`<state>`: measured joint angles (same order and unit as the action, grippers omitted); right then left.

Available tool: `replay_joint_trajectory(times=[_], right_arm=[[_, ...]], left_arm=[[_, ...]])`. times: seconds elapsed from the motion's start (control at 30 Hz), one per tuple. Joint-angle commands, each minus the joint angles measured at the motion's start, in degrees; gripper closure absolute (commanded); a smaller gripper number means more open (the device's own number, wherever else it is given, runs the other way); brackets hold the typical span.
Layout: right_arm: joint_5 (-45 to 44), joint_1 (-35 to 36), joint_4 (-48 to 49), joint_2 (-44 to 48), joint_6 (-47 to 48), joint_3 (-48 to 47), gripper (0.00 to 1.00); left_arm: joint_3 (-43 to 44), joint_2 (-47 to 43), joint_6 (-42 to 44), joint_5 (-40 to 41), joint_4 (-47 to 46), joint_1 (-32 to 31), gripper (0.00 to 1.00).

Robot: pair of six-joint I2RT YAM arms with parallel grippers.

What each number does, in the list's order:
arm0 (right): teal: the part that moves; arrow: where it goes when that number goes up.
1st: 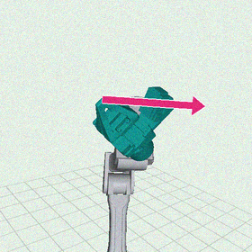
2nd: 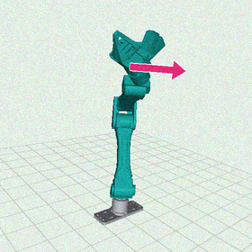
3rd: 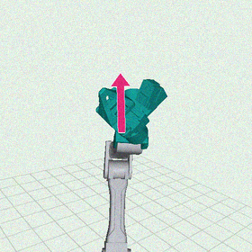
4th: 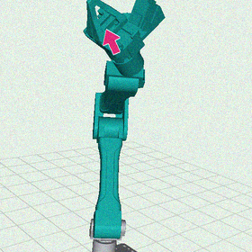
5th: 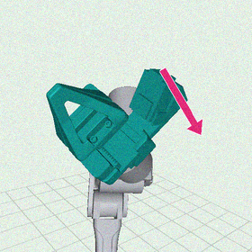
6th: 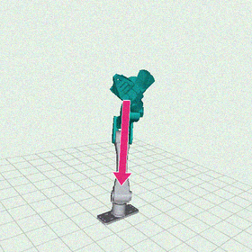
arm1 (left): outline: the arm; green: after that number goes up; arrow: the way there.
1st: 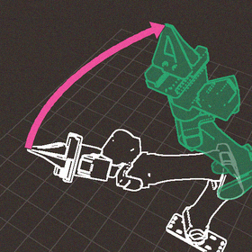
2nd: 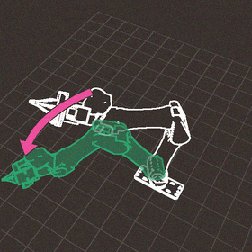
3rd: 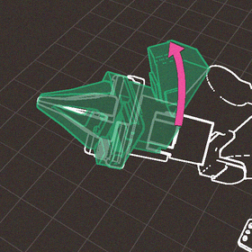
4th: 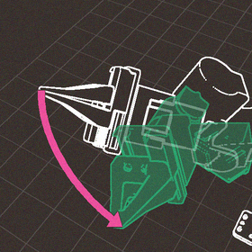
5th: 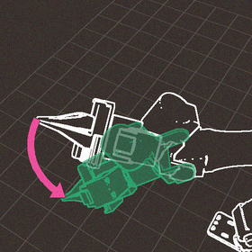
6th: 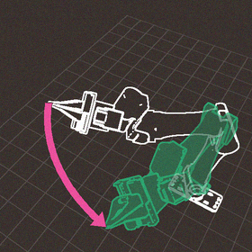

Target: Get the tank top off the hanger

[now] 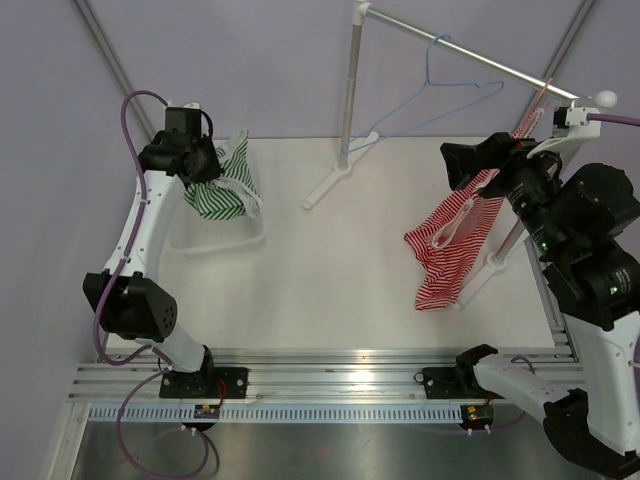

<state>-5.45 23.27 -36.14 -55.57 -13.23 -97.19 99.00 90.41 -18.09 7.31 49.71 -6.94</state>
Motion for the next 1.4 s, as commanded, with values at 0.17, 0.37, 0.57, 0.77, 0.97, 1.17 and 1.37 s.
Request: replay_joint_trajectory(times=[0.17,0.37,0.57,0.77,0.97,1.17,1.37], right_arm=[[-9.0,0.3,-6.4,-2.9,-0.1,-5.2,0.00],[-16.6,0.3,-19.8,-10.9,-4.0,-14.5,0.01],[-18.9,0.3,-24.9,-12.8,-8.8,-17.9,0.01],[-31.6,-0.3,-33.2,-18.3,-14.2,-25.7,0.01],[-33.4,-3.8,-38.0,-25.2,-14.9,-28.1,0.01],[-36.5,-4.5,-31.0,-23.4,-15.4,-19.3,0.19],[-37.7,-5.5,-26.2,-24.4,-15.6,-12.9,0.33]], left_arm=[[-3.7,5.7,-4.9,-4.8,-2.3,6.3,0.96],[-1.7,7.1,-6.6,-0.8,0.5,6.9,0.03],[5.0,3.6,-5.2,-2.6,3.9,6.8,0.01],[1.7,-5.1,-2.1,-3.5,1.2,-4.8,0.01],[-4.1,-12.2,0.1,1.1,0.6,-14.3,0.01],[-8.1,-17.4,1.7,-0.7,-0.3,-15.6,0.01],[-8.8,-18.8,2.6,-1.9,-0.7,-16.1,0.01]])
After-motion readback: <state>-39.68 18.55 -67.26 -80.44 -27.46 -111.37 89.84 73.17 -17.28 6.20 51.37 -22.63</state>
